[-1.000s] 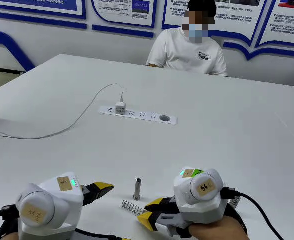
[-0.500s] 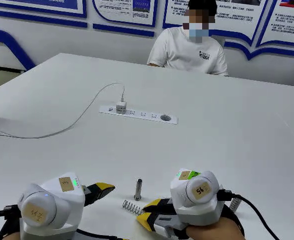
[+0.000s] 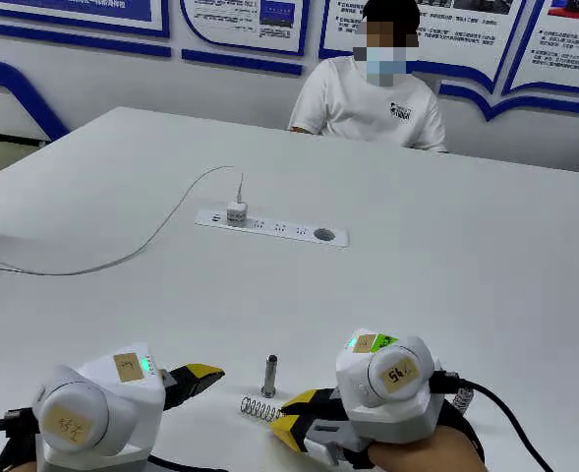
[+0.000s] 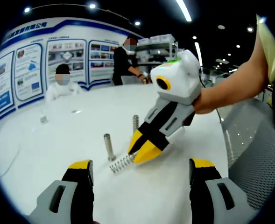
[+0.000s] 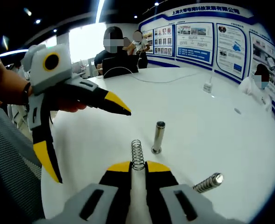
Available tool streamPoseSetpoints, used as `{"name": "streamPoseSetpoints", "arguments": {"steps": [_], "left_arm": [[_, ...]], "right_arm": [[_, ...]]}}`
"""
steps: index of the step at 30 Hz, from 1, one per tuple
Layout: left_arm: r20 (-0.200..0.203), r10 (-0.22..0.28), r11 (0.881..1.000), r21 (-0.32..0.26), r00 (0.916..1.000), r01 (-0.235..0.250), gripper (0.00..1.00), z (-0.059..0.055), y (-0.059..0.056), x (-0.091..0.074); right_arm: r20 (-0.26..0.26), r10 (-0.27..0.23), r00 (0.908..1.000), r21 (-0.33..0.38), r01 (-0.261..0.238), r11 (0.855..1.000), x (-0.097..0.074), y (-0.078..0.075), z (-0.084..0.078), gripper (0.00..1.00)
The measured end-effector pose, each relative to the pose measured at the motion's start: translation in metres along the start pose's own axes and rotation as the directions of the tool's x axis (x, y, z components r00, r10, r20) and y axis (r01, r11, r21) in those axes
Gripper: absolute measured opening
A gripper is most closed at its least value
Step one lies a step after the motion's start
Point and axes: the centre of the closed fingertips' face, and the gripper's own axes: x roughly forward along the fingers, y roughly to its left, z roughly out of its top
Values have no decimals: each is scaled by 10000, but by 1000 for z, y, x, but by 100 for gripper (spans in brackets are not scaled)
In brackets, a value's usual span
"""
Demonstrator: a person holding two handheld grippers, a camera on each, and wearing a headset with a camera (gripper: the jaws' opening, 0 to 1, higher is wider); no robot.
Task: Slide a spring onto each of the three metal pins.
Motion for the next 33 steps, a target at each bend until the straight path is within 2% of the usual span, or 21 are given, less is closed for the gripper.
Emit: {"name": "streamPoseSetpoints", "arguments": {"steps": [9,33], "left_arm": [[13,-5,10000,50,10000,5,86,2,-1,0],[56,4,10000,99,10000,-4,86,2,-2,-2]], "right_arm": [[-169,-88,9998,-697,77,9975,-9,1,7,12],[-353,51,9994,-1009,-86,9949,-28,6,28,12]]}}
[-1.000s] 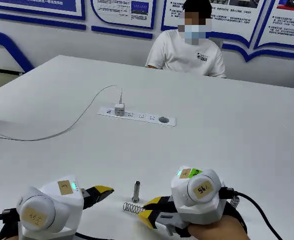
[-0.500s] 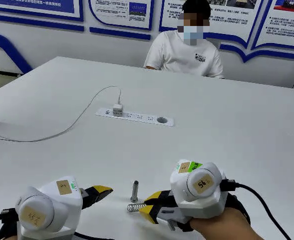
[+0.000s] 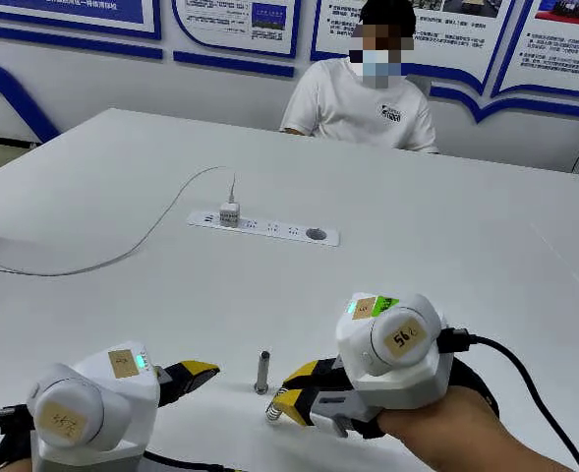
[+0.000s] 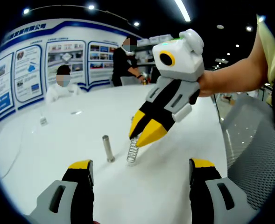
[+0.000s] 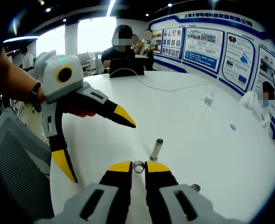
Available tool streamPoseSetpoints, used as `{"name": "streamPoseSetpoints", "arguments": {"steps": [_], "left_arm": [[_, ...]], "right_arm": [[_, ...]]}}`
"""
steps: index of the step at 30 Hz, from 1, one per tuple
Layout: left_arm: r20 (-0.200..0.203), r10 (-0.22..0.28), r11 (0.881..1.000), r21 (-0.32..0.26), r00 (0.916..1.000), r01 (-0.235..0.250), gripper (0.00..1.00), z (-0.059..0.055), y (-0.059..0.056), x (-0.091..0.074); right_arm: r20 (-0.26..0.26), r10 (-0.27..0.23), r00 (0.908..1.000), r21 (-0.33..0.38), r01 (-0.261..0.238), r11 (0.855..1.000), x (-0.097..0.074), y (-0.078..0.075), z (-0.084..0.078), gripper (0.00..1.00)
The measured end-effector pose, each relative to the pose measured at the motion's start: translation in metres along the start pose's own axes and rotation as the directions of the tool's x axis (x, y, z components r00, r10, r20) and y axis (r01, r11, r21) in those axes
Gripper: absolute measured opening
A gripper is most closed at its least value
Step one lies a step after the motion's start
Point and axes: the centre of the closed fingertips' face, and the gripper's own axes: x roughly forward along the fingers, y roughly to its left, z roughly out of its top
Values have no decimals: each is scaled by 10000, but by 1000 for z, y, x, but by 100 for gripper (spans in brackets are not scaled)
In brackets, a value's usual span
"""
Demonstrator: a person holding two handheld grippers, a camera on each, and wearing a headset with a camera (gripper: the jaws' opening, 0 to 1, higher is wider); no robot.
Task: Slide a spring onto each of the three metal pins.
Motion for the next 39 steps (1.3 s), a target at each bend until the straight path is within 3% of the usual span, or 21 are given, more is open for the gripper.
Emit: {"name": "streamPoseSetpoints", "arguments": {"steps": [10,17,33,39], "left_arm": [[38,-35,10000,90,10000,34,84,1,0,1],[78,-113,9995,291,9999,110,77,2,-2,2],[177,-174,9953,955,9997,156,39,4,-3,3],[306,-279,9938,1086,9991,244,30,8,-7,4]], "right_arm": [[-148,313,9994,327,-308,9990,-10,5,10,12],[-198,546,9983,548,-535,9971,-17,11,19,12],[-320,963,9948,734,-937,9929,-20,25,23,12],[-285,1102,9935,768,-1077,9912,-20,30,26,12]]}}
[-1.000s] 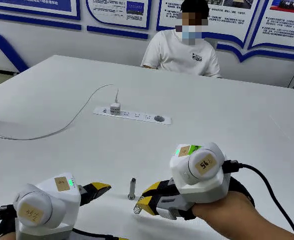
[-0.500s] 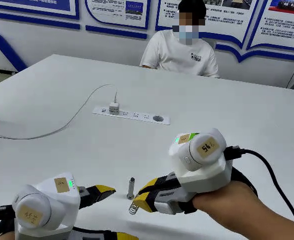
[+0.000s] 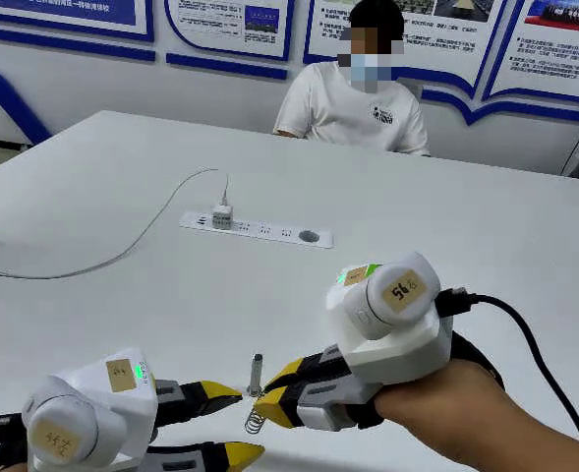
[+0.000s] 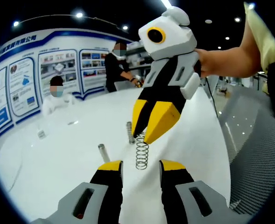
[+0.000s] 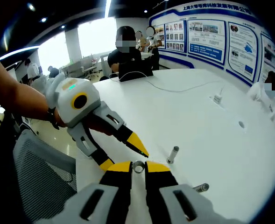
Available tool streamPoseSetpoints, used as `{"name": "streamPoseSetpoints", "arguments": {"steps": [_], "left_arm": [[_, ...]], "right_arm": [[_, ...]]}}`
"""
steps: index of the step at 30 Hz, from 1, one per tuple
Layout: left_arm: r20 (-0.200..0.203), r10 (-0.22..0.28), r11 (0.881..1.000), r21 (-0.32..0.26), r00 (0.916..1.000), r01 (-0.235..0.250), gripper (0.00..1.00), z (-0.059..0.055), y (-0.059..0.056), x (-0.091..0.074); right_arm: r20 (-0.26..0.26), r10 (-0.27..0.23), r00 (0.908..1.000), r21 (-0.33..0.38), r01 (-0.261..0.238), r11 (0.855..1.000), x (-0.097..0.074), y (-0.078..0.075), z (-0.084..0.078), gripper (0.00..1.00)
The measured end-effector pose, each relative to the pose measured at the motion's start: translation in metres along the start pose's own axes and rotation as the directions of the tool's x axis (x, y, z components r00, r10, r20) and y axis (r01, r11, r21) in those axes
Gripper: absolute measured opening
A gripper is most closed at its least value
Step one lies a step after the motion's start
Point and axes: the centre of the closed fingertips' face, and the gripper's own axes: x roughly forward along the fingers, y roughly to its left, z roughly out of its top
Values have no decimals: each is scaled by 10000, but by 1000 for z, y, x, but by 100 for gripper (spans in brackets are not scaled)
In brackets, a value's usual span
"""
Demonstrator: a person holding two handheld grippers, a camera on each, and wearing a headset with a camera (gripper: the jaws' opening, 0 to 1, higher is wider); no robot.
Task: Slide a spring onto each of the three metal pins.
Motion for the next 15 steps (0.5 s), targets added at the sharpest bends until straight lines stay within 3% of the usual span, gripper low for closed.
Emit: {"name": "streamPoseSetpoints", "arguments": {"steps": [15], "left_arm": [[64,-48,9998,177,10000,47,12,3,-4,-1]], "right_arm": [[32,136,9999,-44,-136,9999,-2,7,3,12]]}}
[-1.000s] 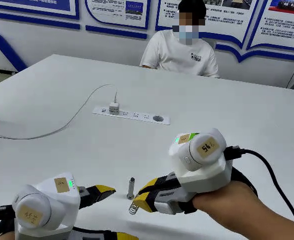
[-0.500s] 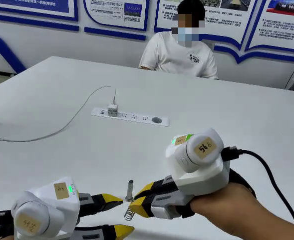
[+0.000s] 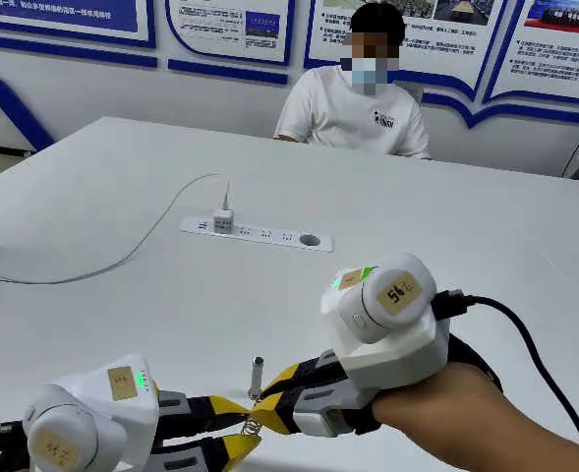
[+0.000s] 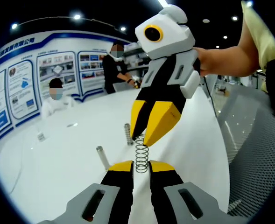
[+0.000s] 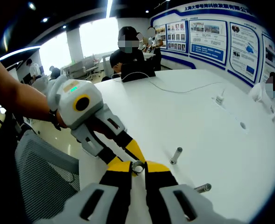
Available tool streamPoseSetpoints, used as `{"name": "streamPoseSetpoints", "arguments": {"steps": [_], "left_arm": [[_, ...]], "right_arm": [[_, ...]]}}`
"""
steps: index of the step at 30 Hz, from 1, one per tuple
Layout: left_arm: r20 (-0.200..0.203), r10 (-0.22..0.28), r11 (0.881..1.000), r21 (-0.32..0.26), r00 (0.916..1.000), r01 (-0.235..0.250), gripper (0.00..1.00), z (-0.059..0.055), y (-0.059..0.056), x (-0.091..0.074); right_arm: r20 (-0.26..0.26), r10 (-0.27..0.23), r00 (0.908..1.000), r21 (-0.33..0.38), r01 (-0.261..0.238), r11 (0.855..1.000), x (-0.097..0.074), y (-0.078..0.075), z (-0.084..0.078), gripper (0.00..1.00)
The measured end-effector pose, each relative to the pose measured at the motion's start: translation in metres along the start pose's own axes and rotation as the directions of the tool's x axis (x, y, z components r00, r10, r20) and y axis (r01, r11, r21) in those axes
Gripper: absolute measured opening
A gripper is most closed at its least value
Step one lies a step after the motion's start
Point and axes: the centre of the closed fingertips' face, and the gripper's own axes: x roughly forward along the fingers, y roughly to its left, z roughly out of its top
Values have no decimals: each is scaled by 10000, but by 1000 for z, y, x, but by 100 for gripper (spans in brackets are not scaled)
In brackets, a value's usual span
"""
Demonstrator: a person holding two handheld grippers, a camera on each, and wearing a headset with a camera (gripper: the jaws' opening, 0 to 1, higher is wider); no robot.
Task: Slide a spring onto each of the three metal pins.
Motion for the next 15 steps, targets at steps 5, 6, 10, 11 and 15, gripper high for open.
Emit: {"name": "streamPoseSetpoints", "arguments": {"steps": [5,6,10,11,15], "left_arm": [[19,-44,10000,-58,10000,44,12,0,-2,2],[22,-44,10000,-87,10000,45,11,1,-3,2],[56,-103,9996,-251,9999,104,11,2,-4,2],[60,-124,9995,-307,9999,126,11,2,-5,2],[149,-184,9965,-808,9997,195,11,3,-5,2]], "right_arm": [[56,19,10000,-58,-19,10000,-1,2,2,12],[67,17,10000,-62,-17,10000,-1,2,2,12],[136,13,9999,-95,-12,10000,-1,2,3,12],[147,14,9999,-100,-12,9999,-1,2,4,12],[286,9,9996,-161,-4,9999,0,4,6,12]]}}
